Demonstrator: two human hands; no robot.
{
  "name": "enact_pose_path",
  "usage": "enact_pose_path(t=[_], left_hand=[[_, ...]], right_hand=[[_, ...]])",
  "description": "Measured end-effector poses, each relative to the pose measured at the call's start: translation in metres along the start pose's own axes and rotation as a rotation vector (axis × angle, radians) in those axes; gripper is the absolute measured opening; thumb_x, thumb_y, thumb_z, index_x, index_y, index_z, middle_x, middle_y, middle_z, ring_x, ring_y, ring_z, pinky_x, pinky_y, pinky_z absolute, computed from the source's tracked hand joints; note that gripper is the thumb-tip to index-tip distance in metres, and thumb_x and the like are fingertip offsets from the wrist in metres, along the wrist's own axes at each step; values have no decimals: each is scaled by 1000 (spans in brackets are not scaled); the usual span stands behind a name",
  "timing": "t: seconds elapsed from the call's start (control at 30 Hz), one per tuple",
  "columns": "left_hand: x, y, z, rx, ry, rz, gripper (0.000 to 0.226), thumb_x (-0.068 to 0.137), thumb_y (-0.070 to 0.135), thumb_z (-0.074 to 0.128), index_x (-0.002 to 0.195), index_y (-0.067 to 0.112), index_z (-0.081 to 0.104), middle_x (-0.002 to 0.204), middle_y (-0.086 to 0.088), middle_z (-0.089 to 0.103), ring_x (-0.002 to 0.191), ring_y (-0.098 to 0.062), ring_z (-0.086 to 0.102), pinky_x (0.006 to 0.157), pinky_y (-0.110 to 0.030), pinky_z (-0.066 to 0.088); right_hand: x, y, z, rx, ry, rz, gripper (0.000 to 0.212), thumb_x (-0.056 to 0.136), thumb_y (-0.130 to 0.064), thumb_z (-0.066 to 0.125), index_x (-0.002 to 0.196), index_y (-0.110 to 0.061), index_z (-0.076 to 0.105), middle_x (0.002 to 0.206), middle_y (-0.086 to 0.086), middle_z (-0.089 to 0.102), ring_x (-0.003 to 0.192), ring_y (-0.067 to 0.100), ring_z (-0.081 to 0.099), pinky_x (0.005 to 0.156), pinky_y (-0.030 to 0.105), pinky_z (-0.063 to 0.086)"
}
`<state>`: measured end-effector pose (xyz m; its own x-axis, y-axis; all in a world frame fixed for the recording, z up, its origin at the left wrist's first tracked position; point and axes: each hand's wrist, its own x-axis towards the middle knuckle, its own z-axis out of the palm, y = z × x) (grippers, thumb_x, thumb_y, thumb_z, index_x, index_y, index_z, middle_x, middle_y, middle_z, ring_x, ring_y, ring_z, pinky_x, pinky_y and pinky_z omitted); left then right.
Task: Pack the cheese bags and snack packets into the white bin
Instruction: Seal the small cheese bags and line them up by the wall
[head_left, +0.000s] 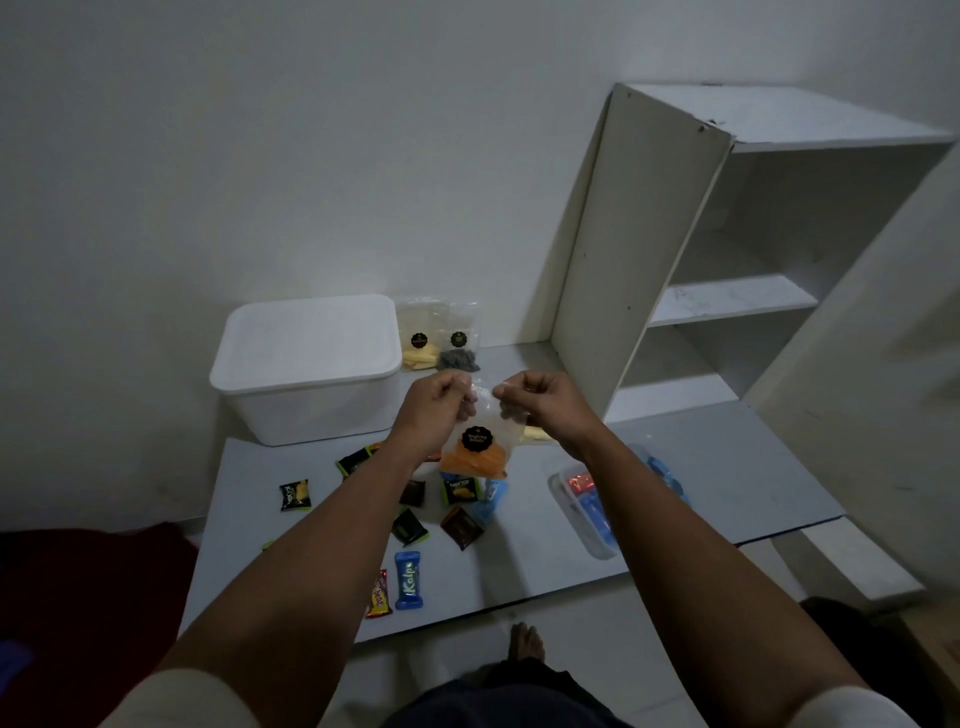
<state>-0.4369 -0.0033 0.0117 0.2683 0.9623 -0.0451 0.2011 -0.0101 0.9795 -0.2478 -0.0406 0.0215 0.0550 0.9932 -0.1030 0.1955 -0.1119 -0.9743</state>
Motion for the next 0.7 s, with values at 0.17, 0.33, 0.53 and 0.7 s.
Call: enact_pose_path(t=[0.17,0.33,0.53,0.7], left_hand=[[2,0,3,-64,35,-49,29,103,22,54,84,9,72,76,-5,75,75,-17,69,77,-30,59],[9,-5,1,-74,31,-42,30,106,23,52,91,6,73,82,-8,75,74,-15,68,75,-27,59],[19,-15,4,-15,18,-42,31,106,22,51,91,7,74,82,-8,75,74,-16,67,76,-29,57],[24,-23,4,6,22,-75,29,104,23,55,90,11,76,87,-6,77,76,-14,65,76,-30,53]], right_hand=[[1,5,-5,25,-29,-1,13,92,-18,73,79,-15,72,74,9,71,71,19,63,77,39,46],[6,12,-5,103,20,4,16,90,-20,77,85,-6,73,74,7,71,71,21,67,78,44,49],[7,24,-7,155,43,35,20,90,-19,76,90,1,74,78,9,73,71,18,68,79,44,51],[5,33,-12,111,70,10,13,93,-14,72,88,-4,78,79,14,73,71,15,67,76,38,51]])
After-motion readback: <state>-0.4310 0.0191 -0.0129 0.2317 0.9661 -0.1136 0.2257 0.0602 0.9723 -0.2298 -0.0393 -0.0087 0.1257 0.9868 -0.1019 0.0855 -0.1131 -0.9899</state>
